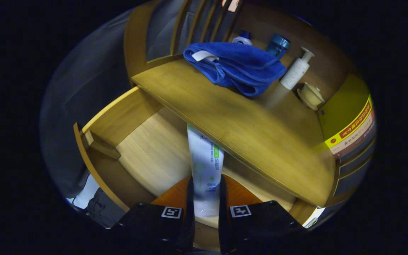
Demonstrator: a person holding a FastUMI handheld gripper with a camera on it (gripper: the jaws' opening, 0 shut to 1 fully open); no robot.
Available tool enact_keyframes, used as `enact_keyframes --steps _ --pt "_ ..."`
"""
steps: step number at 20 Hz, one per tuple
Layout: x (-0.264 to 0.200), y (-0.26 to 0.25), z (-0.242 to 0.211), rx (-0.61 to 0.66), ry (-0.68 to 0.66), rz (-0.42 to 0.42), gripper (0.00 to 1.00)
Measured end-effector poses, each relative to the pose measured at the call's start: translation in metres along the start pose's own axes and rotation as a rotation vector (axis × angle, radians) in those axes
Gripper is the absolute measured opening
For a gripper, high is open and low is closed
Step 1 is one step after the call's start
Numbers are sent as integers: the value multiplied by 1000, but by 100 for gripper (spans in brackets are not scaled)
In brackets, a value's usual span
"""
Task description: Pull open the drawer, take out the items inside it, and place them on the countertop above the cabinet.
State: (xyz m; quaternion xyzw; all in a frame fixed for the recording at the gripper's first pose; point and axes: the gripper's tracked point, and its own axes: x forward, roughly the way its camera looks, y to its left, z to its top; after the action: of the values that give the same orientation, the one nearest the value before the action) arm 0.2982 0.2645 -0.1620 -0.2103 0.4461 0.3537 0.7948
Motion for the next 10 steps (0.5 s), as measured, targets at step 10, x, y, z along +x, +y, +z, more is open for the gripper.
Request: enact_keyframes --steps 10 --pt "-30 27 -12 -94 -22 88 36"
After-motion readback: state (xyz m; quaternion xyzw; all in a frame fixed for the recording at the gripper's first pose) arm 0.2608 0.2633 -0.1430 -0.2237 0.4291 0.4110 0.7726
